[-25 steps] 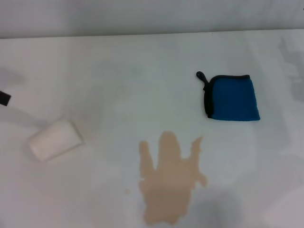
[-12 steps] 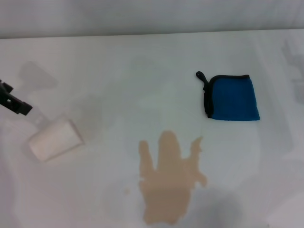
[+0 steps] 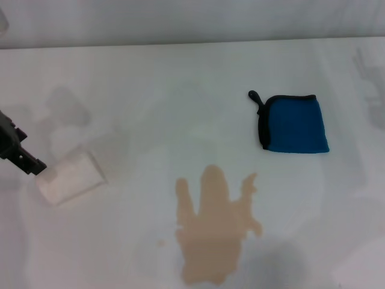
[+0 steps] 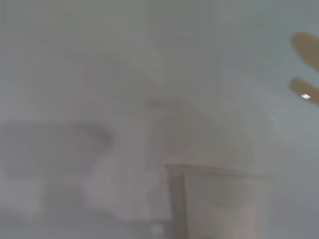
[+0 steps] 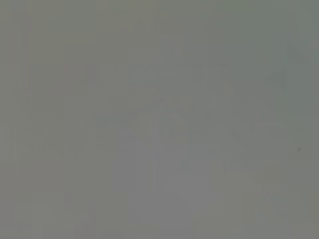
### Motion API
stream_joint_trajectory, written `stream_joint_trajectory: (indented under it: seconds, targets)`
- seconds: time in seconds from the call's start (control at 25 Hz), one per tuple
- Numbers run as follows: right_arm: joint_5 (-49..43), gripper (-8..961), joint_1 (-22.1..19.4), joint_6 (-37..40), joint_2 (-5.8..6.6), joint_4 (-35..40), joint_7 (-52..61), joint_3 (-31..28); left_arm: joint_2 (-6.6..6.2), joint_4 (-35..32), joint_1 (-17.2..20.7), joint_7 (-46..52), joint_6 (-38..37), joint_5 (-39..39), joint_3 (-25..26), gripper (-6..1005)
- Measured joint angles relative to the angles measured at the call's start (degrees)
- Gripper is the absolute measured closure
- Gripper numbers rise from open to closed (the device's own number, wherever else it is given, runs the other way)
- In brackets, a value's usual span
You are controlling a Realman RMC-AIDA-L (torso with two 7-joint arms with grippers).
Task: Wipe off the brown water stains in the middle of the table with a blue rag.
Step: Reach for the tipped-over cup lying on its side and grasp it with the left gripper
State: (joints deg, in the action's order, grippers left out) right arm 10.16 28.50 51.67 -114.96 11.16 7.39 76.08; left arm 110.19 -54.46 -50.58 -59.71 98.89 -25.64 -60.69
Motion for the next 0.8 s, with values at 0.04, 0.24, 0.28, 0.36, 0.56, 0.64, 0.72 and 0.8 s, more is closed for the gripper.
stream_joint_trajectory:
  seconds: [0.04, 0.24, 0.28, 0.36, 0.56, 0.64, 0.72, 0.8]
  targets:
    - [0.01, 119, 0.11, -0.14, 0.00, -0.01, -0.05, -0.02, 0.39, -0.05, -0.05, -0.01, -0.67, 0.95, 0.00, 115]
    - [0.08, 119, 0.52, -0.70, 0.00, -0.09, -0.17, -0.36, 3.21, -0.12, -0.29, -1.44, -4.82, 4.49, -0.12, 116]
    - [0.10, 119, 0.63, -0.70, 0.00, -0.09, -0.18, -0.58, 4.10, -0.12, -0.39, -2.27, -5.71, 4.95, -0.17, 116]
    - [0.12, 119, 0.85, -0.70, 0.02, -0.09, -0.23, -1.54, 4.53, -0.12, -0.51, -2.66, -6.17, 4.97, -0.21, 116]
    - [0.09, 119, 1.19, -1.02, 0.37, -0.17, -0.26, -2.75, 5.18, 0.05, -1.44, -3.04, -5.64, 4.69, -0.70, 115]
    - [0.08, 120, 1.29, -1.21, 0.61, -0.19, -0.26, -2.91, 5.48, 0.08, -1.63, -3.05, -5.26, 4.93, -1.34, 115]
    - [0.06, 120, 1.38, -1.27, 0.88, -0.18, -0.27, -2.95, 5.66, 0.16, -1.87, -3.02, -4.65, 5.03, -2.42, 115]
    - [0.05, 120, 1.38, -1.30, 1.11, -0.18, -0.27, -2.96, 5.76, 0.16, -2.01, -2.94, -4.06, 5.12, -3.46, 115]
